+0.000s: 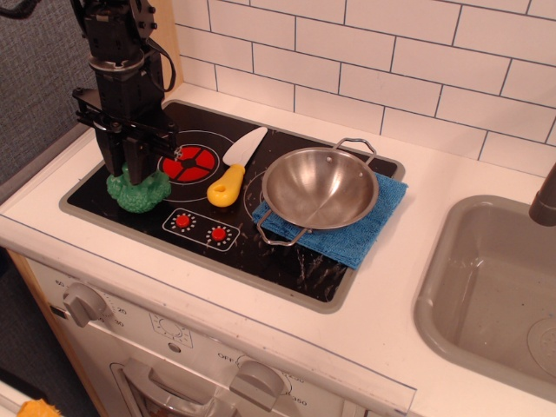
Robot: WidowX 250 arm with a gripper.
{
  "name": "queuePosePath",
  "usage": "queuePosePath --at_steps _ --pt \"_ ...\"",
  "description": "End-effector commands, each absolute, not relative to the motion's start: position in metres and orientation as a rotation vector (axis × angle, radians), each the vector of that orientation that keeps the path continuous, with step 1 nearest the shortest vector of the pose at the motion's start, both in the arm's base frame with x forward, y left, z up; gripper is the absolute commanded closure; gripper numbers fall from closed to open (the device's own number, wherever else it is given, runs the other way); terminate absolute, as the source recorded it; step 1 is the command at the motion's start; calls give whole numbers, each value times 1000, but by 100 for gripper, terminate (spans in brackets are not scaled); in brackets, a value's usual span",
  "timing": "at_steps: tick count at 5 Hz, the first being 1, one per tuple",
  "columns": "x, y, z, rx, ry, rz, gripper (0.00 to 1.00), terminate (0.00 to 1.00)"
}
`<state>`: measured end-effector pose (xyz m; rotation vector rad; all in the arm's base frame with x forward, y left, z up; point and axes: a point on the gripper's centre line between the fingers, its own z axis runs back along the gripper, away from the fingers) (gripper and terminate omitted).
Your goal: Put the broccoli in the pan.
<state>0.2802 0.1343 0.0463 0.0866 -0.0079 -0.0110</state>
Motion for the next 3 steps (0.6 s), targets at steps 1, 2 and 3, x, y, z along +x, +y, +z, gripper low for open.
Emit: queuePosePath --at_steps 1,2,3 --pt "297 93 110 87 -186 -72 100 0" --pt "306 63 123 52 -221 -145 100 0" --pt "314 32 125 36 -210 -235 100 0"
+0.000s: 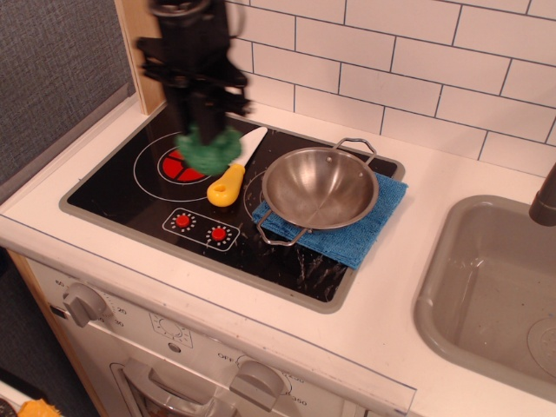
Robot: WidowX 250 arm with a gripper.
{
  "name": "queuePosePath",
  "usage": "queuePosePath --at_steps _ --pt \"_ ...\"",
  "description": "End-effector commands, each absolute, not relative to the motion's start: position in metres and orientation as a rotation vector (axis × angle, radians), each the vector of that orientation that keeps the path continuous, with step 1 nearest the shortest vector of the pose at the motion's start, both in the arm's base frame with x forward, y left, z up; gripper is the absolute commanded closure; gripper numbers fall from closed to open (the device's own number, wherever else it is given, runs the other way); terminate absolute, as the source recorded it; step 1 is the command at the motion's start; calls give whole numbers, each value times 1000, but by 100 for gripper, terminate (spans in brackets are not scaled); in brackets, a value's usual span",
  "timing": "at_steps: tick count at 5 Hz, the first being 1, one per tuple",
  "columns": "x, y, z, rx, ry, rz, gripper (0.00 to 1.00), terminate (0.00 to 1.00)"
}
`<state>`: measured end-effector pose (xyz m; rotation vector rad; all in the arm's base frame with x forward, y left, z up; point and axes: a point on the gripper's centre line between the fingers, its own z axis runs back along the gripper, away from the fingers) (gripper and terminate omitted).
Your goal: Put the broccoli in the pan.
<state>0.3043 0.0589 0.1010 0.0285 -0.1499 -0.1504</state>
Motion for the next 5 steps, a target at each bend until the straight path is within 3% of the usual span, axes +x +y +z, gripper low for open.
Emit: queuePosePath --at_steps 1,3,4,5 --pt "323 5 121 32 -197 -298 100 0" --pt "325 -5 128 47 -163 -332 100 0" --pt "325 -4 129 62 -141 -332 0 0" --pt "325 -4 128 63 -148 -341 0 0"
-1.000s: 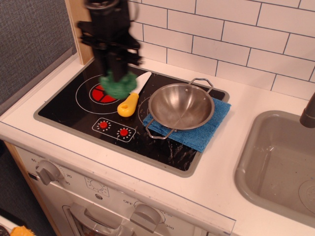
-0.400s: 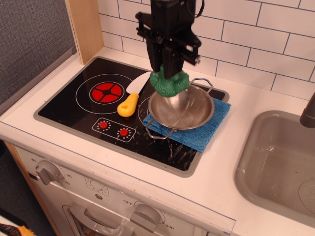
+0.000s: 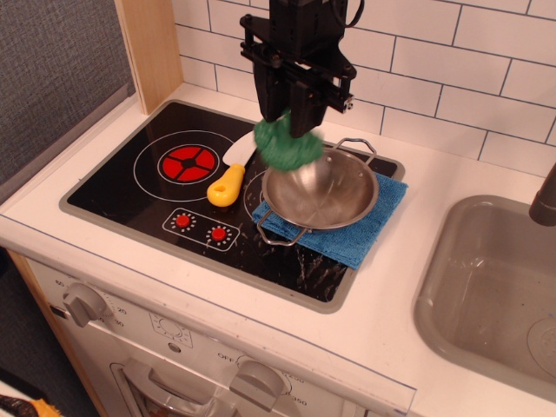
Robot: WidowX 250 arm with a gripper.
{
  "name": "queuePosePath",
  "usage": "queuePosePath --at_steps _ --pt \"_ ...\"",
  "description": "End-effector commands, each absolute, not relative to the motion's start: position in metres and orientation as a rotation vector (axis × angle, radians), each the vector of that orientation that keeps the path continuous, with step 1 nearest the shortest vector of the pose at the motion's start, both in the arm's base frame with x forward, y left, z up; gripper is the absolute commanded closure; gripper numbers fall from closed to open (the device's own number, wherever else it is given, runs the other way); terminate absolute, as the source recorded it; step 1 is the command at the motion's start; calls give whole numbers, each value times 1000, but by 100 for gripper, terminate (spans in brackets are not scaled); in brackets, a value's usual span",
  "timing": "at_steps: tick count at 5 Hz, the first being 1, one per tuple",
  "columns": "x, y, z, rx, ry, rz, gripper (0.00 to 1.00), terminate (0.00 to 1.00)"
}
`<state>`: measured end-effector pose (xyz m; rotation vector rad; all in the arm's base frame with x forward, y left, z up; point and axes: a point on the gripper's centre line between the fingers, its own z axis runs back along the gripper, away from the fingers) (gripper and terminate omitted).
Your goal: Put the broccoli in the pan.
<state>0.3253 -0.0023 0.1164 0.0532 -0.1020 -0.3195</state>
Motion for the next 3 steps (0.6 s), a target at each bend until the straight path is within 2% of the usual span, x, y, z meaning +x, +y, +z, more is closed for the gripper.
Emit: queuePosePath --at_steps 1,2,3 --pt "325 -4 128 60 -149 -341 0 0" --pt "325 -8 128 44 -159 -263 0 0" --pt "330 27 109 -54 -186 -159 0 0"
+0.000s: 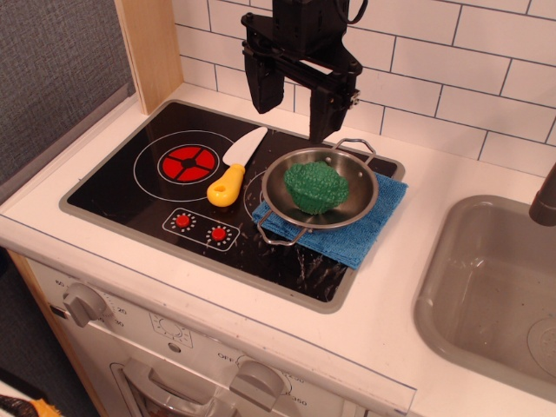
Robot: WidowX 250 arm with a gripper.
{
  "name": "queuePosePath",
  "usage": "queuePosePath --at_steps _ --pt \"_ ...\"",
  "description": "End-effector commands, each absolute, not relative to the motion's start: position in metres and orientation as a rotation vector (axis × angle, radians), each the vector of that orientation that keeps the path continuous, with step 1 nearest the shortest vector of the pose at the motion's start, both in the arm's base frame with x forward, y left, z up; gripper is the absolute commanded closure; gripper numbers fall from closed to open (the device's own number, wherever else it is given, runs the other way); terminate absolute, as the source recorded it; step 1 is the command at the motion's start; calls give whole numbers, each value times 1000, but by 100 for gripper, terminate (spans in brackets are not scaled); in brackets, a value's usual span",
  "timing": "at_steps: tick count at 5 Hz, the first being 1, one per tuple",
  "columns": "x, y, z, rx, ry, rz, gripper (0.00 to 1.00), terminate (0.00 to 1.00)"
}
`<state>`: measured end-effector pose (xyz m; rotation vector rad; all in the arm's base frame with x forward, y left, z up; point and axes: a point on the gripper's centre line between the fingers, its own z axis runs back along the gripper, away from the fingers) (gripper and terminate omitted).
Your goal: Put the broccoli in the pan.
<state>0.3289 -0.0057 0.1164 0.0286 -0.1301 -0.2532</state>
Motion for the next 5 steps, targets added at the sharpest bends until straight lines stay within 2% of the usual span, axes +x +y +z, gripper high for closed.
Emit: queuePosePath --at_steps 1,3,4,5 --pt "330 51 97 -49 -172 -126 0 0" --pt "330 52 99 12 -176 -151 0 0" --pt "329 48 101 76 -153 -203 0 0" --pt "329 48 101 76 -153 -203 0 100"
